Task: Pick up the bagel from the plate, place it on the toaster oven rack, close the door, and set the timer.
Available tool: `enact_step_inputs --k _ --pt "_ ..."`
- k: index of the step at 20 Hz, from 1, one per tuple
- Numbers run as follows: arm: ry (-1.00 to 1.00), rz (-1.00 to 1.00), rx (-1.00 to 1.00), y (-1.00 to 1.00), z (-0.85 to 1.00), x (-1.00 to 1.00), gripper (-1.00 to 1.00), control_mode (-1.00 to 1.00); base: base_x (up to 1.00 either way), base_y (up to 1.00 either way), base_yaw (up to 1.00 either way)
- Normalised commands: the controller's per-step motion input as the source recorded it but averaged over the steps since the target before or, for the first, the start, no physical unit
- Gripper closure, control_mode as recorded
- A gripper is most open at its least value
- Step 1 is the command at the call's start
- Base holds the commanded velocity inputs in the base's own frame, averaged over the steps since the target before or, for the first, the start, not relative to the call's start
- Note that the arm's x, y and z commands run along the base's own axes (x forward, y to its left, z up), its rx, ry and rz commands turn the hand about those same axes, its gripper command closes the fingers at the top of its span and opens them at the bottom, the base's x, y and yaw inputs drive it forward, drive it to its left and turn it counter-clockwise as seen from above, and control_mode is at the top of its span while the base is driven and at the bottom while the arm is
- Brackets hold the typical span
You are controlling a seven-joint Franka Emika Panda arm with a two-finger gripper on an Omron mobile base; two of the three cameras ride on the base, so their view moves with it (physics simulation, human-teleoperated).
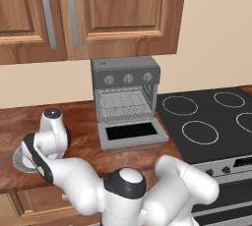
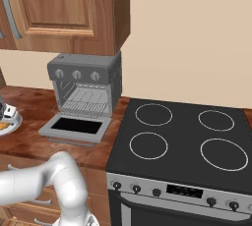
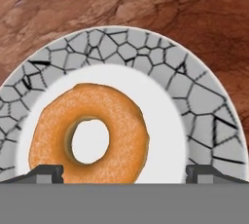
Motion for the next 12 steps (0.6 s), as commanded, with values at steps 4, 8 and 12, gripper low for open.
enact_step_inputs --k 4,8,12 --pt "0.0 -0.01 0.0 0.0 -0.03 0.0 -1.0 -1.0 0.0 0.0 0.0" --pt "0.0 0.0 0.0 0.0 -0.1 0.0 -1.0 -1.0 0.0 0.0 0.0" --pt "0.0 0.0 0.0 0.0 -0.13 0.0 -1.0 -1.0 0.0 0.0 0.0"
